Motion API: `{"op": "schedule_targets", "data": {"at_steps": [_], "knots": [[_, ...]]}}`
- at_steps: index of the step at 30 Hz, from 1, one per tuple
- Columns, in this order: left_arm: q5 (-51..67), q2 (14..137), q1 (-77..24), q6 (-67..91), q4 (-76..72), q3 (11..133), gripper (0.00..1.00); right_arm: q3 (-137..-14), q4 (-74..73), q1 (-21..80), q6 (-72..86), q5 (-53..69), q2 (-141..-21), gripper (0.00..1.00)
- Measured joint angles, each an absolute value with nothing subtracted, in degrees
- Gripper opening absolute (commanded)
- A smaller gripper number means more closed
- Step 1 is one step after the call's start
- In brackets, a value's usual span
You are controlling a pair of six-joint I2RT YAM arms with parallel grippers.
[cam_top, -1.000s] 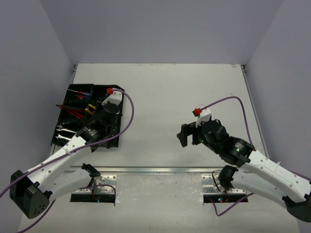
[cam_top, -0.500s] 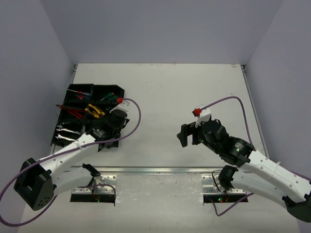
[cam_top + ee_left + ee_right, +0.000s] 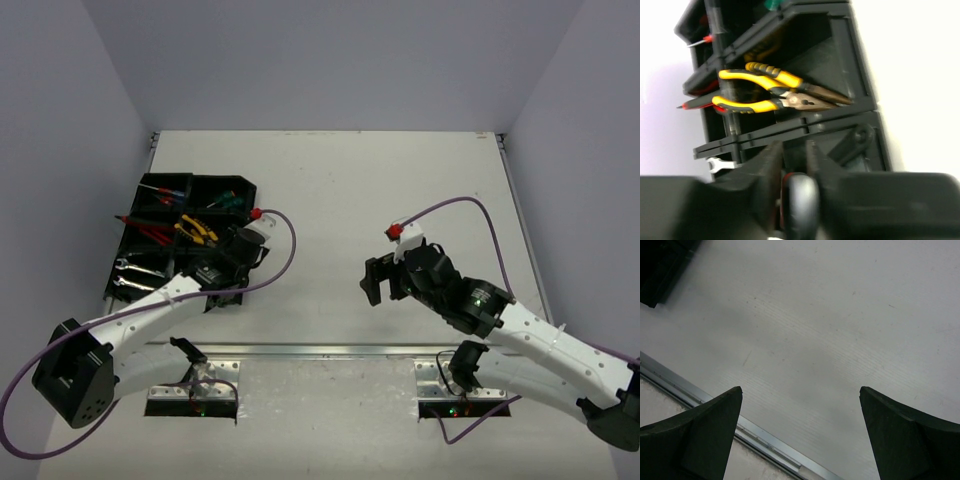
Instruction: Sort the tools into containers
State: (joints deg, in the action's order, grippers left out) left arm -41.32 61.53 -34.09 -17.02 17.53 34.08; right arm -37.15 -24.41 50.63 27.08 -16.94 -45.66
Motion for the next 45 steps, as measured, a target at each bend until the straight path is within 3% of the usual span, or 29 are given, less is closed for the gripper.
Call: {"op": "schedule_targets", "data": {"at_steps": [2, 4, 5, 12, 14, 25, 32, 45], "knots": [[-39.7, 61.6, -34.1, -15.9, 18.2, 33.9, 0.48, -37.1, -24.2, 50.6, 27.0, -16.6, -46.0, 0.99], [-38.8, 61.6, -34.1, -15.6, 18.8, 33.8, 0.73, -37.2, -23.9, 50.6, 27.0, -16.3, -46.8, 0.99], [-38.4, 61.7, -34.1, -15.4, 19.0, 33.8, 0.8, -37.2, -23.9, 50.6, 27.0, -16.2, -47.3, 0.99], [-36.7, 62.2, -34.1, -12.8, 19.8, 33.8, 0.88, -37.2, -23.3, 50.6, 26.9, -15.9, -50.6, 0.99], [-35.3, 61.5, -34.1, -12.0, 20.9, 34.2, 0.99, -37.2, -23.1, 50.6, 27.0, -15.9, -50.8, 0.99], [-32.4, 53.0, -34.2, -9.4, 23.7, 39.5, 1.0, -37.9, -22.8, 50.3, 26.5, -16.4, -52.6, 0.99], [-38.6, 50.0, -34.2, 4.8, 26.6, 48.1, 1.0, -40.4, -24.8, 50.3, 27.0, -17.6, -52.8, 0.99], [-41.0, 30.0, -34.2, 18.7, 31.0, 50.7, 1.0, -63.8, -45.1, 50.0, 25.0, -38.9, -49.7, 0.99]]}}
